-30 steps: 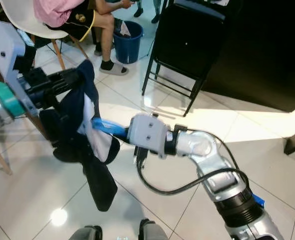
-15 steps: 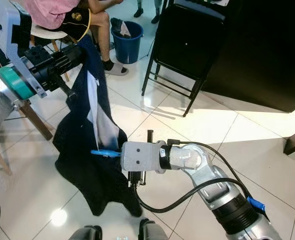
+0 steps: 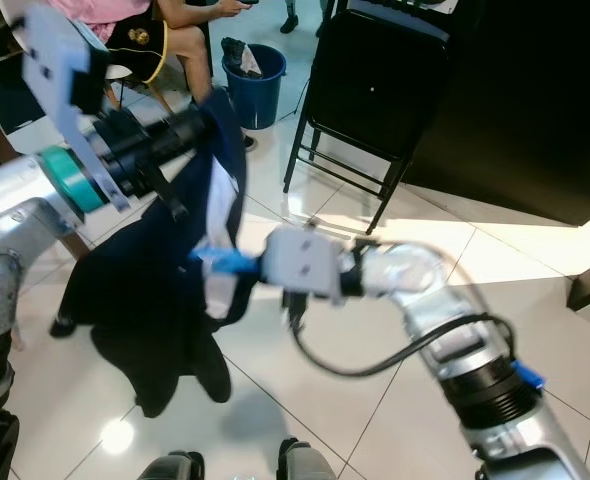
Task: Hang hanger
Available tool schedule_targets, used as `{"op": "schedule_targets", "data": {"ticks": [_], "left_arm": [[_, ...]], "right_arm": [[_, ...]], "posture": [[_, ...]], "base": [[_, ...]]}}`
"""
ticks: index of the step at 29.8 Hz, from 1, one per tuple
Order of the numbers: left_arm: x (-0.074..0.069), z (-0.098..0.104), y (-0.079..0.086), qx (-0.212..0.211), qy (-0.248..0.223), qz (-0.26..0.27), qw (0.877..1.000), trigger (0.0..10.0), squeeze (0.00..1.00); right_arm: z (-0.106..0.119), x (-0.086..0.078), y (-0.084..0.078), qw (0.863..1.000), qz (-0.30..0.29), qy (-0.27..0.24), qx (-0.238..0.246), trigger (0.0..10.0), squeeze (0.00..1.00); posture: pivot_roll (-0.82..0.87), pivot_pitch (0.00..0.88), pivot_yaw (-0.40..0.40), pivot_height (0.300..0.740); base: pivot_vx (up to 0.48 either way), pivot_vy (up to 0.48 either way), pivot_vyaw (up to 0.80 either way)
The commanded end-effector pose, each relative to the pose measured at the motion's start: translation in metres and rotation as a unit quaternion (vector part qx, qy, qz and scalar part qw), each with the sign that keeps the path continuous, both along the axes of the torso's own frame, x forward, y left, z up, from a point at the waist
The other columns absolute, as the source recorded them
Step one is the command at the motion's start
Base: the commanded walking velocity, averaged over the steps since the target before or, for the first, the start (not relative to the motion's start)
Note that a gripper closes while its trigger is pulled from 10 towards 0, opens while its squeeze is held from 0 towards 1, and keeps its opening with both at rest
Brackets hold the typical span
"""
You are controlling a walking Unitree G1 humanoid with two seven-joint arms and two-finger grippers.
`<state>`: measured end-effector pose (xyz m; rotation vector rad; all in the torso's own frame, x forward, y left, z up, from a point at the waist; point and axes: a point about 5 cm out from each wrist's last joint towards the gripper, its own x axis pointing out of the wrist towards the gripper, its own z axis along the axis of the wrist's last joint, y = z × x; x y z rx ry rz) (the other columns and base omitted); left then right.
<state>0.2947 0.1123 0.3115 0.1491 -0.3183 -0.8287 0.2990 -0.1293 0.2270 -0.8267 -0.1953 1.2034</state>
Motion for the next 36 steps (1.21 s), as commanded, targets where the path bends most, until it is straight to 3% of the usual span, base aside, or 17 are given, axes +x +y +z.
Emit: {"op": "schedule_targets", "data": {"ticks": [1,10,12,14,18,22,23,26,29,33,34,36], "left_arm": [[-0.003,0.003,-0.001,0.003,-0.009,-0.002,1.0,10.0,0.0],[-0.003,0.012,0.003,-0.007,-0.019,0.0,1.0,10.0,0.0],[-0.003,0.013,-0.002,-0.011,-0.02,-0.011,1.0,10.0,0.0],[-0.003,0.013,-0.002,-0.011,-0.02,-0.011,1.0,10.0,0.0],[-0.006,0.012,-0.021,-0.02,-0.019,-0.043,0.999,10.0,0.0],[-0.009,0.011,-0.033,-0.028,-0.014,-0.067,0.997,10.0,0.0],[-0.013,0.008,-0.044,-0.034,-0.005,-0.087,0.996,10.0,0.0],[-0.015,0.007,-0.048,-0.036,-0.001,-0.095,0.995,10.0,0.0],[-0.019,-0.002,-0.055,-0.027,0.01,-0.105,0.994,10.0,0.0],[-0.017,-0.006,-0.051,-0.023,0.016,-0.092,0.995,10.0,0.0],[-0.015,-0.008,-0.045,-0.015,0.014,-0.076,0.997,10.0,1.0],[-0.014,-0.009,-0.042,-0.012,0.014,-0.067,0.998,10.0,1.0]], "right_arm": [[-0.005,0.006,-0.011,0.999,-0.023,-0.022,-0.04,10.0,0.0],[-0.018,-0.007,-0.016,0.995,0.021,0.011,-0.098,10.0,0.0],[-0.021,-0.025,0.001,0.992,0.089,0.045,-0.078,10.0,0.0],[-0.021,-0.025,0.001,0.992,0.089,0.045,-0.078,10.0,0.0],[-0.015,-0.031,0.038,0.99,0.131,0.045,0.012,10.0,0.0],[-0.015,-0.026,0.052,0.992,0.119,0.027,0.046,10.0,0.0],[-0.011,-0.021,0.064,0.991,0.096,0.01,0.094,10.0,0.0],[-0.009,-0.019,0.068,0.99,0.084,0.01,0.116,10.0,0.0],[0.001,-0.013,0.074,0.982,0.045,0.012,0.184,10.0,0.0],[0.003,-0.009,0.071,0.978,0.02,0.011,0.207,10.0,0.0],[0.002,-0.005,0.066,0.976,-0.001,0.011,0.217,10.0,0.0],[0.001,-0.003,0.064,0.976,-0.009,0.01,0.217,10.0,0.0]], "posture": [[0.04,0.1,0.027,0.74],[0.04,0.1,0.032,0.74],[0.04,0.1,0.032,0.74],[0.04,0.1,0.032,0.74],[0.04,0.101,0.033,0.74],[0.04,0.101,0.033,0.74],[0.04,0.102,0.033,0.74],[0.04,0.102,0.033,0.74],[0.04,0.104,0.034,0.74],[0.04,0.107,0.032,0.74],[0.04,0.108,0.032,0.74],[0.04,0.109,0.03,0.74]], "base": [[0.0,0.0,0.0],[0.0,0.0,0.0],[0.0,0.0,0.0],[0.0,0.0,0.0],[0.0,0.0,0.0],[0.0,0.0,0.0],[0.0,0.0,0.0],[0.0,0.0,0.0],[0.0,0.0,0.0],[0.0,0.0,0.0],[0.0,0.0,0.0],[0.0,0.0,0.0]]}}
